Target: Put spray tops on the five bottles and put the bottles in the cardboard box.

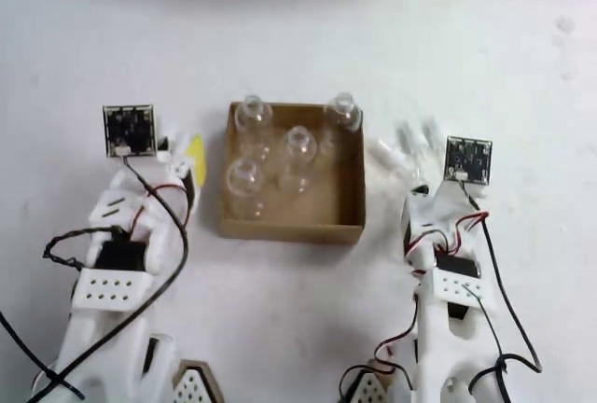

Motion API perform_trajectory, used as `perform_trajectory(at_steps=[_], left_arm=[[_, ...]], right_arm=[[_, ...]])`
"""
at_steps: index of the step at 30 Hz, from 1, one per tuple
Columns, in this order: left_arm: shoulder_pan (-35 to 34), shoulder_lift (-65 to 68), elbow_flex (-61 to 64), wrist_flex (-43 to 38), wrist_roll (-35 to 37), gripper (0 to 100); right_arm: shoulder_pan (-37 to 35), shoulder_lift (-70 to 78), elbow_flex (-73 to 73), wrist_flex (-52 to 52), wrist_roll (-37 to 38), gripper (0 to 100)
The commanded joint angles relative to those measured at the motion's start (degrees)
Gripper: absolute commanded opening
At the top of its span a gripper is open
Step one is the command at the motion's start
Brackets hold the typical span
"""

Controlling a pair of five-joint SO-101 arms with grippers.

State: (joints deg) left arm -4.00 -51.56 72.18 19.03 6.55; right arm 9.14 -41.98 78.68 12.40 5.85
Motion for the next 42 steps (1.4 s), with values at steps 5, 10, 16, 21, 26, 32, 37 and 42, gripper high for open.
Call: perform_trajectory(at_steps=[5,10,16,21,26,32,37,42], left_arm=[[0.5,-1.5,-0.4,-2.1,-3.4,16],[0.5,-1.5,-0.4,-2.1,-3.5,16],[0.5,-1.5,-0.3,-2.1,-3.5,16],[0.5,-1.5,-0.1,-2.1,-3.5,16],[0.5,-1.5,0.0,-2.1,-3.5,16],[0.5,-1.5,0.0,-2.1,-3.4,16],[0.5,-1.5,0.0,-2.1,-3.4,16],[0.5,-1.5,0.0,-2.1,-3.4,16]], right_arm=[[-5.1,-1.1,-11.2,12.3,13.2,16.3],[-3.6,-1.0,-25.4,29.9,6.8,15.9],[-1.6,-0.7,-29.9,34.1,8.2,15.9],[-1.6,7.6,-33.7,34.2,9.3,15.9],[-1.9,23.9,-46.9,41.2,9.1,15.9],[-2.1,41.5,-61.1,48.5,9.0,15.9],[-2.1,50.5,-66.9,49.6,4.2,15.9],[-4.4,53.3,-68.4,49.7,4.0,15.9]])
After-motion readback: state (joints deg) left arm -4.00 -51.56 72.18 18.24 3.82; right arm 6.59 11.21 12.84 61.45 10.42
